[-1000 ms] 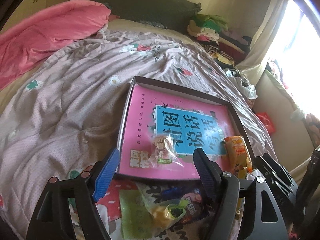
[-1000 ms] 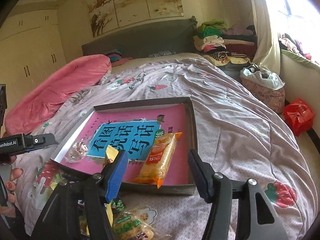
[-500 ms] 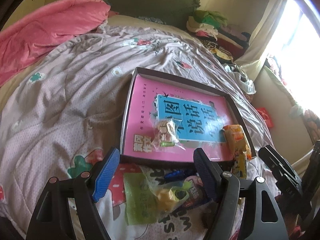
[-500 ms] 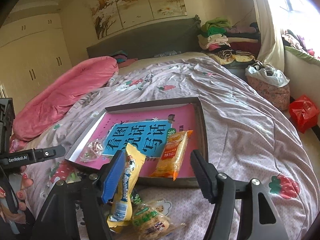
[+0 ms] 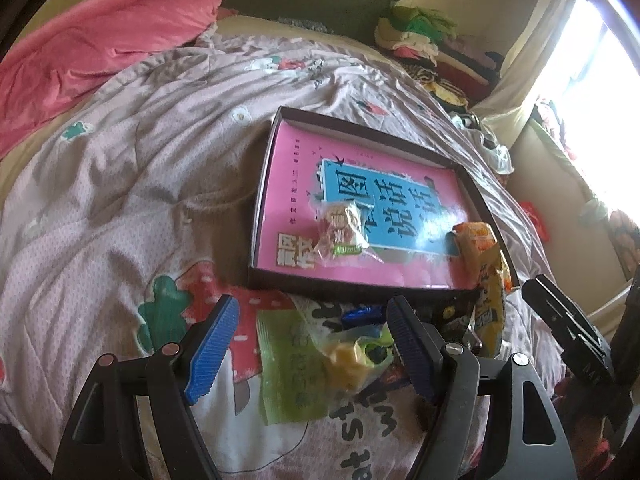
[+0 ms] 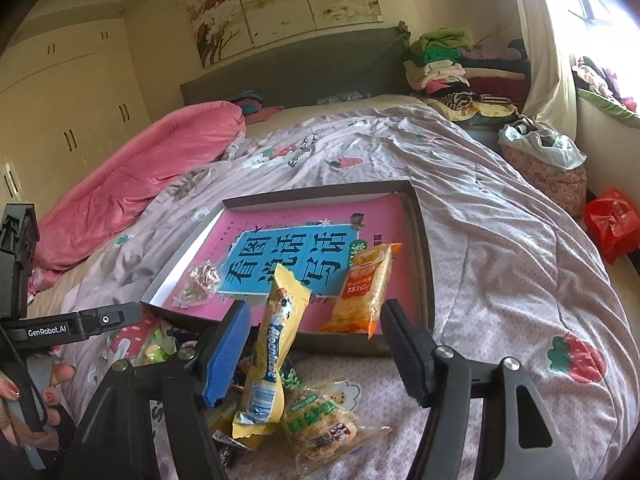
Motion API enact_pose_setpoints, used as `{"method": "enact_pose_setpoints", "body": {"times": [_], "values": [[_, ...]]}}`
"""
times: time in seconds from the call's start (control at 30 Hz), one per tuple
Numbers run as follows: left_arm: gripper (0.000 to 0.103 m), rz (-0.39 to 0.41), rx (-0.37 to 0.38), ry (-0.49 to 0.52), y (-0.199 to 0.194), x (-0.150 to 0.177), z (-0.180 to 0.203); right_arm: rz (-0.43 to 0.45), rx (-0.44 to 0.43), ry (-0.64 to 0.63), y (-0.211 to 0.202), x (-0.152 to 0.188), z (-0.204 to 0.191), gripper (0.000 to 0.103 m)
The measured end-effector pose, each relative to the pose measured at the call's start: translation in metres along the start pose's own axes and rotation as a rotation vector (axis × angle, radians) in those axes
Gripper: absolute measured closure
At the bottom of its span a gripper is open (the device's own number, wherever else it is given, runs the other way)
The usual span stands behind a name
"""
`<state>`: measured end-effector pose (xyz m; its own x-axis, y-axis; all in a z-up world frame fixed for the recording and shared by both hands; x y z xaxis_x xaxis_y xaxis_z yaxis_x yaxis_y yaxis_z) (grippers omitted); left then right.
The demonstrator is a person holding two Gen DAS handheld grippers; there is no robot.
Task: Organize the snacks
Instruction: 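Move both open tools back down to the remaining snack pile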
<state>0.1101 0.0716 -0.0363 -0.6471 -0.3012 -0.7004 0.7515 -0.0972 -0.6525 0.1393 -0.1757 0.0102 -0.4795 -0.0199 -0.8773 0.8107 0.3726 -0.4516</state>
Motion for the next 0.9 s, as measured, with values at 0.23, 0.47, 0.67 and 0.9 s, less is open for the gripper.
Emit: {"method": "enact_pose_setpoints", "body": {"times": [0.23, 0.47, 0.67, 0.9], "values": [[0.025, -0.043, 0.001, 0.015, 0.003, 0.015, 0.003, -0.023, -0.009, -0.008, 0.001, 0.006, -0.006, 0.036], [0.025, -0.070, 0.003, 0.033, 0.006, 0.025, 0.008, -0.045, -0.027, -0.023, 0.001, 0.014, -0.017, 0.036], [0.025, -0.083, 0.000, 0.048, 0.006, 0.030, 0.012, -0.071, -0.045, -0.018, 0.003, 0.021, -0.022, 0.036], [0.025, -0.119, -0.037, 0.065, 0.012, 0.041, 0.013, -0.094, -0.054, -0.011, 0.007, 0.027, -0.022, 0.036]]}}
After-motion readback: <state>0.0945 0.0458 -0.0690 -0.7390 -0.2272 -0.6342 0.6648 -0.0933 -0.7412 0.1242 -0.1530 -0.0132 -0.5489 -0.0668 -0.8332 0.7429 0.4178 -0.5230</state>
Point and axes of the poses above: each gripper's, at about its wrist camera, not at the fingertips, and y roughly the way its jaws point, z to its right, x to its underside, the point moved 5 cm from there along y, roughly the way its jaws point, and after that the axes turned 11 degrees about z, right-handed, at the moved point
